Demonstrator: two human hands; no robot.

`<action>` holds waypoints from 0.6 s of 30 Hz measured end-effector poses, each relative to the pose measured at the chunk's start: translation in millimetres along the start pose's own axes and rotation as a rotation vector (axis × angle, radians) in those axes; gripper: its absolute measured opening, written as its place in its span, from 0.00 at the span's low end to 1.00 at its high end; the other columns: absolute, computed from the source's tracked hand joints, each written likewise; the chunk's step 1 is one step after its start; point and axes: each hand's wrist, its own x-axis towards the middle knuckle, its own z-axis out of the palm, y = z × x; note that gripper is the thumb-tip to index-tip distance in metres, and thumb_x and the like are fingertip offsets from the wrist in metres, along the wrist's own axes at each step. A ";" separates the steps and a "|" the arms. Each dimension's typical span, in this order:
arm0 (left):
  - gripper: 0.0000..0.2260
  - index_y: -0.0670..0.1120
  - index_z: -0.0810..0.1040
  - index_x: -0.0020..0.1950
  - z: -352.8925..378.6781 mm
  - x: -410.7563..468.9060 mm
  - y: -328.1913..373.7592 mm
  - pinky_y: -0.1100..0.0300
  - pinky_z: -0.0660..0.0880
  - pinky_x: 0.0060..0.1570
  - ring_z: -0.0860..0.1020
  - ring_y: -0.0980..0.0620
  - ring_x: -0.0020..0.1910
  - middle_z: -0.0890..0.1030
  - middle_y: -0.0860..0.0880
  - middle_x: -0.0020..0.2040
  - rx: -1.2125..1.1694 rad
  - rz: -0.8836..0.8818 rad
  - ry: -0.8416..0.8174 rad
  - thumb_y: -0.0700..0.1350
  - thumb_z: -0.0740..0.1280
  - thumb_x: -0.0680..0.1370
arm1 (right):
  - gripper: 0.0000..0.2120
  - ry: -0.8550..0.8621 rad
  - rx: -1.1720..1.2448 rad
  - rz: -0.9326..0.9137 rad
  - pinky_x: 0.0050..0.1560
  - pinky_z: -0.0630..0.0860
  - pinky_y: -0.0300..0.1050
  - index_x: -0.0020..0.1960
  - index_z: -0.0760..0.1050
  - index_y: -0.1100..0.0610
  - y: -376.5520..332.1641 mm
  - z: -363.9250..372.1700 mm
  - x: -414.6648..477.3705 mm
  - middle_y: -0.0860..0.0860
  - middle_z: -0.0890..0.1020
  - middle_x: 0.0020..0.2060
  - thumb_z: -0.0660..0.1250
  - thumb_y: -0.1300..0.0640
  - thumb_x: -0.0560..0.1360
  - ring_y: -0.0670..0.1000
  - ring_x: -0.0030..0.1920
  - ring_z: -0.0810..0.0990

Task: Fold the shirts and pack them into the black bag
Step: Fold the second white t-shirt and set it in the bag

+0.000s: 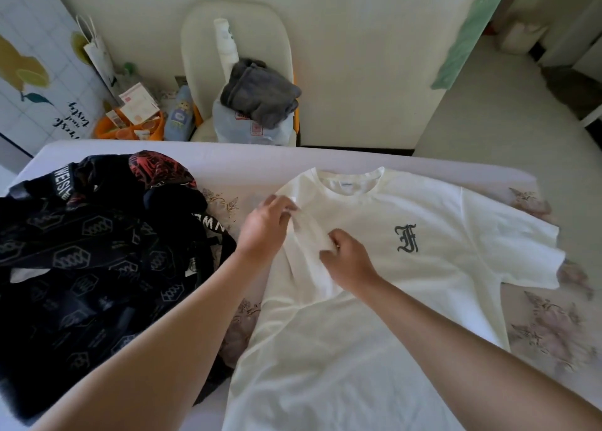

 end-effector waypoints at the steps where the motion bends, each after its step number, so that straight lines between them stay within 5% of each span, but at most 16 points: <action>1: 0.09 0.48 0.78 0.58 -1.3 5.5 14.9 0.56 0.77 0.42 0.80 0.51 0.46 0.77 0.52 0.57 -0.117 0.047 0.080 0.39 0.64 0.79 | 0.04 0.080 0.050 0.048 0.36 0.68 0.43 0.43 0.71 0.54 -1.8 -7.3 3.0 0.47 0.77 0.37 0.65 0.60 0.73 0.50 0.38 0.75; 5: 0.14 0.50 0.74 0.62 16.9 5.5 44.9 0.55 0.79 0.45 0.77 0.57 0.50 0.72 0.54 0.61 -0.172 0.123 0.075 0.41 0.67 0.78 | 0.09 0.273 0.133 0.408 0.44 0.73 0.46 0.54 0.73 0.57 20.1 -34.5 8.3 0.51 0.81 0.44 0.64 0.59 0.73 0.56 0.44 0.78; 10: 0.31 0.58 0.70 0.63 50.2 -55.6 14.6 0.54 0.69 0.61 0.67 0.53 0.60 0.67 0.55 0.61 0.303 0.255 -0.505 0.65 0.72 0.63 | 0.22 0.092 0.029 0.518 0.44 0.77 0.46 0.61 0.73 0.55 48.6 -38.3 -3.3 0.51 0.83 0.47 0.70 0.55 0.68 0.57 0.49 0.82; 13: 0.18 0.56 0.74 0.58 51.0 -79.7 -5.9 0.54 0.69 0.59 0.71 0.51 0.55 0.71 0.55 0.55 0.363 0.303 -0.459 0.49 0.71 0.70 | 0.26 0.115 -0.021 0.441 0.46 0.74 0.46 0.69 0.64 0.52 38.2 -33.0 -8.5 0.51 0.80 0.50 0.67 0.56 0.73 0.57 0.53 0.81; 15: 0.13 0.51 0.78 0.51 43.8 -80.9 -17.8 0.51 0.75 0.49 0.76 0.48 0.47 0.75 0.53 0.47 0.296 0.271 -0.365 0.40 0.66 0.69 | 0.32 0.120 -0.057 0.410 0.49 0.77 0.48 0.74 0.57 0.49 28.8 -25.8 -8.9 0.52 0.81 0.54 0.65 0.56 0.73 0.58 0.53 0.81; 18: 0.14 0.54 0.79 0.54 22.7 -76.2 -24.7 0.54 0.77 0.45 0.77 0.50 0.48 0.77 0.55 0.48 0.248 0.123 -0.461 0.48 0.60 0.71 | 0.41 -0.014 -0.302 0.411 0.47 0.76 0.46 0.79 0.44 0.48 15.0 -15.8 -7.5 0.52 0.80 0.54 0.63 0.57 0.73 0.56 0.52 0.82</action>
